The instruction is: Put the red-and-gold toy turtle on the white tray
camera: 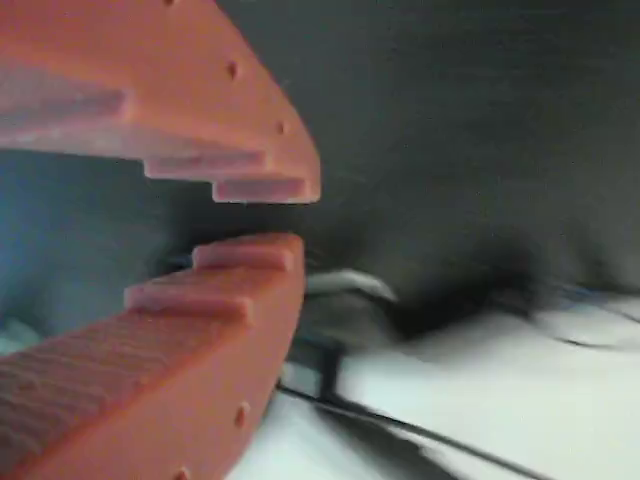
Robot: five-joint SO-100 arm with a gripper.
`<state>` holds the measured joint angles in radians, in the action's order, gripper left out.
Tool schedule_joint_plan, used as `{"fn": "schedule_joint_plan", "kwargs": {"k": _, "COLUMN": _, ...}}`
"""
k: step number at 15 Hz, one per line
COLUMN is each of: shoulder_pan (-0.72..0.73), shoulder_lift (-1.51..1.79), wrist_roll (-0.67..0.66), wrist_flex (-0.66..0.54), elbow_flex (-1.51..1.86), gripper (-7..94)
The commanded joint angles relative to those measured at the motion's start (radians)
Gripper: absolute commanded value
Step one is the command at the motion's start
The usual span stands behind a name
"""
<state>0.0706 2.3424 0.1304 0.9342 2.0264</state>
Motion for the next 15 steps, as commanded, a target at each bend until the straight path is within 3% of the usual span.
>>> {"fn": "schedule_joint_plan", "kwargs": {"k": 1, "shoulder_pan": 0.120, "shoulder_lift": 0.336, "wrist_roll": -0.002, "wrist_flex": -0.164, "elbow_flex": 0.357, "gripper": 0}}
{"fn": "schedule_joint_plan", "kwargs": {"k": 4, "shoulder_pan": 0.080, "shoulder_lift": 0.558, "wrist_roll": -0.035, "wrist_flex": -0.146, "elbow_flex": 0.637, "gripper": 0}}
{"fn": "schedule_joint_plan", "kwargs": {"k": 8, "shoulder_pan": 0.012, "shoulder_lift": 0.871, "wrist_roll": -0.069, "wrist_flex": 0.054, "elbow_flex": 0.859, "gripper": 0}}
{"fn": "schedule_joint_plan", "kwargs": {"k": 12, "shoulder_pan": 0.012, "shoulder_lift": 0.907, "wrist_roll": -0.028, "wrist_flex": 0.235, "elbow_flex": 0.900, "gripper": 0}}
{"fn": "schedule_joint_plan", "kwargs": {"k": 15, "shoulder_pan": 0.003, "shoulder_lift": 0.907, "wrist_roll": -0.015, "wrist_flex": 0.256, "elbow_flex": 0.911, "gripper": 0}}
